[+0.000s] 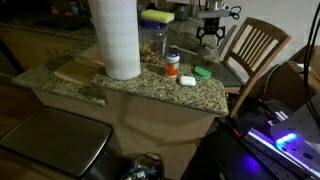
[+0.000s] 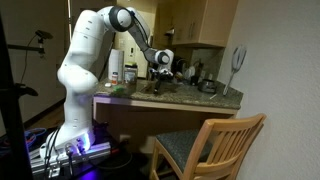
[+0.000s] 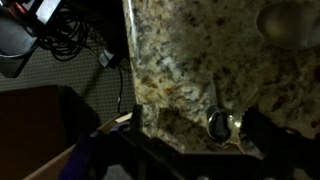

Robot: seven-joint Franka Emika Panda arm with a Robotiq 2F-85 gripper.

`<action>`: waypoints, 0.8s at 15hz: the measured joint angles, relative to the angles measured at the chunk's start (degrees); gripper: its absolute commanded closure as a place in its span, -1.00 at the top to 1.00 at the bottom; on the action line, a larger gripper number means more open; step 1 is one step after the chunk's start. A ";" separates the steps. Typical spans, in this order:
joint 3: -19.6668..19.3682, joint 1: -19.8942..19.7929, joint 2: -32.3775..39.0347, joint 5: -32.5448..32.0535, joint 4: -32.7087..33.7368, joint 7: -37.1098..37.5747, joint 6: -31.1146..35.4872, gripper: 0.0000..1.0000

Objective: Pick the keys and place them near the bar of soap

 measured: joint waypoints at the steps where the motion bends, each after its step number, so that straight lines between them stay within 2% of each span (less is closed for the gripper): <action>1: -0.06 0.00 -0.73 0.56 -1.08 0.09 1.61 0.22; 9: -0.21 0.02 -4.99 3.64 -7.38 0.24 11.34 -0.90; 11: -0.27 0.01 -5.84 3.64 -8.61 0.33 12.84 -1.00; 12: -0.34 -0.06 -6.32 3.63 -9.19 0.33 13.22 -0.93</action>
